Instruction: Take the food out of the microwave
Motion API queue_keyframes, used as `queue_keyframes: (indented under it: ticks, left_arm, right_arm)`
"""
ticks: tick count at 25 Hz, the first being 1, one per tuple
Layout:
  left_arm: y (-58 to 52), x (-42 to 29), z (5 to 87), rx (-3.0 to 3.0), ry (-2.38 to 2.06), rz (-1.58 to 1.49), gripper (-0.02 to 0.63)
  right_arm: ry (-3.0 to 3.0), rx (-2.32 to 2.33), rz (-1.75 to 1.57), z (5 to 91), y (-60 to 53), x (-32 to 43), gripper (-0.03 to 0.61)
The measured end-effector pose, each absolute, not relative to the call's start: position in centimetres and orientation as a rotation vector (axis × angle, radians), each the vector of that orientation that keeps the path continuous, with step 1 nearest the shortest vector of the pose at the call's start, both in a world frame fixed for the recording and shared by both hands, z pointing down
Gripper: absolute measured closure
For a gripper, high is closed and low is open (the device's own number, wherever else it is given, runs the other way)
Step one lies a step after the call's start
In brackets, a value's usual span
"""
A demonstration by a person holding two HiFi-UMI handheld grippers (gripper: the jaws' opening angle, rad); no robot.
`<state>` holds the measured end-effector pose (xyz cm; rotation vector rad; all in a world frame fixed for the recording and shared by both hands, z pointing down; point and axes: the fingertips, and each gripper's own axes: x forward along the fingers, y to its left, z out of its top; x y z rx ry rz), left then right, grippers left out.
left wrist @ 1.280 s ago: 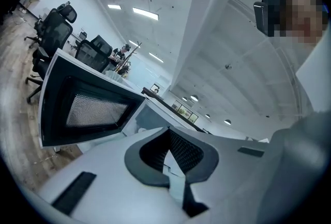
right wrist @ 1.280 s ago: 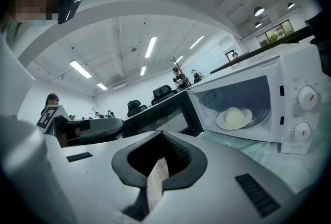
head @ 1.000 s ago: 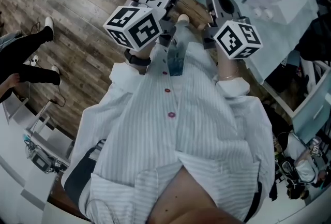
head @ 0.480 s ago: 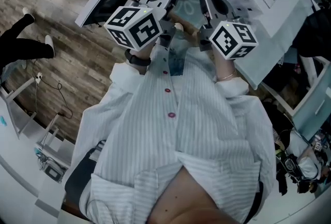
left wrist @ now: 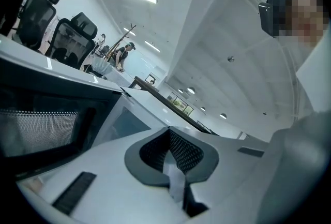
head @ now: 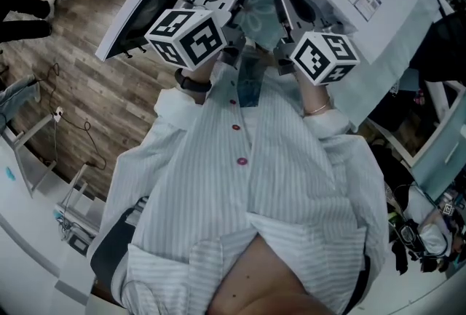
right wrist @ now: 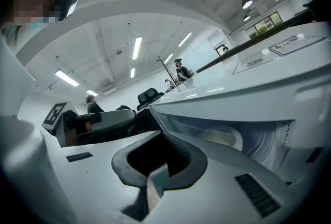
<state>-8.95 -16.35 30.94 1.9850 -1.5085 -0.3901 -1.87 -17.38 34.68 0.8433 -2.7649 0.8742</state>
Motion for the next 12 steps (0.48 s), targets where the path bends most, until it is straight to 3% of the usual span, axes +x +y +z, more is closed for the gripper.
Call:
queue_keyframes:
  ticks: [12]
  left_arm:
    - [-19.3, -7.9, 32.1, 2.052, -1.361, -0.297, 0.606]
  right_arm:
    - [-2.705, 1.044, 0.935, 35.7, -18.6, -0.6, 0.546]
